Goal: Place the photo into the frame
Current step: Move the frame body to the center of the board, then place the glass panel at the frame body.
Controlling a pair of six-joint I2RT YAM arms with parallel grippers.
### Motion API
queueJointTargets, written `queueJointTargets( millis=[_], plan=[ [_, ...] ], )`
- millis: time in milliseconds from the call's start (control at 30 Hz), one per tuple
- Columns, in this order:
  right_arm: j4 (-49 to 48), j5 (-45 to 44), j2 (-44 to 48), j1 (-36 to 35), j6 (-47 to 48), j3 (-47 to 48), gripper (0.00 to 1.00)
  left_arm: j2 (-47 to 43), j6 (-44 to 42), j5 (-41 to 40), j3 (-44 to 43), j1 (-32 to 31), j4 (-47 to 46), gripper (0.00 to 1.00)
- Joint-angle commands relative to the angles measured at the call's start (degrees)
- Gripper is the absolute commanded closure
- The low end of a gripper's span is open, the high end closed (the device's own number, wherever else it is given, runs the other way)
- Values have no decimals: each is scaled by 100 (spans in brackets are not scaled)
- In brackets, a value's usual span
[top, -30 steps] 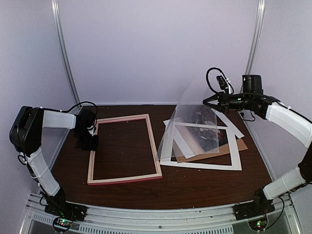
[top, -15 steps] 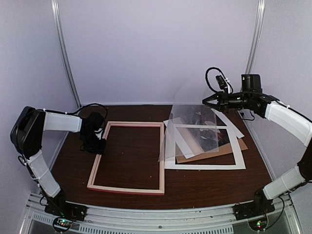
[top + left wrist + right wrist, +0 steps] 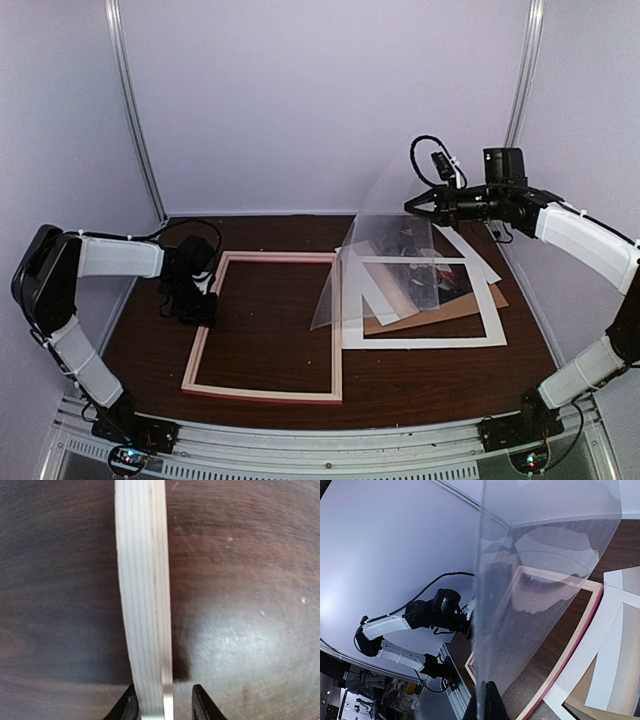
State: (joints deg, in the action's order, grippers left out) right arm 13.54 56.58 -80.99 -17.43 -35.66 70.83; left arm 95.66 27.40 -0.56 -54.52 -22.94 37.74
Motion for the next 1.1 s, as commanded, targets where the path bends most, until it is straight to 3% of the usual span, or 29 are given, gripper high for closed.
queueJointTargets(
  millis=[0,200,433,567,800,933,1067],
  plan=[
    [-190,-242,-167,-242,-95,368,100,-413,233,625,77,-22,67,62],
    [-221,-477,-541,-683,-216,725,100,-897,301,868,81,-18,126,55],
    [-326,-806,-1129,-1349,-531,1330,100,-1504,152,395,-205,171,445,41],
    [-240,-1096,-1434,-1882,-695,1875,100,-1929,36,-28,-311,630,470,32],
    [-580,-1262,-2048,-2804,-1200,2731,100,-2346,-335,149,-548,1472,441,18],
    [-1064,-1409,-2307,-3004,-1630,2606,100,-2513,-311,-334,-661,1651,518,12],
    [-1684,-1783,-2413,-3010,-2168,1764,100,-2683,-326,-909,-718,1658,667,12]
  ],
)
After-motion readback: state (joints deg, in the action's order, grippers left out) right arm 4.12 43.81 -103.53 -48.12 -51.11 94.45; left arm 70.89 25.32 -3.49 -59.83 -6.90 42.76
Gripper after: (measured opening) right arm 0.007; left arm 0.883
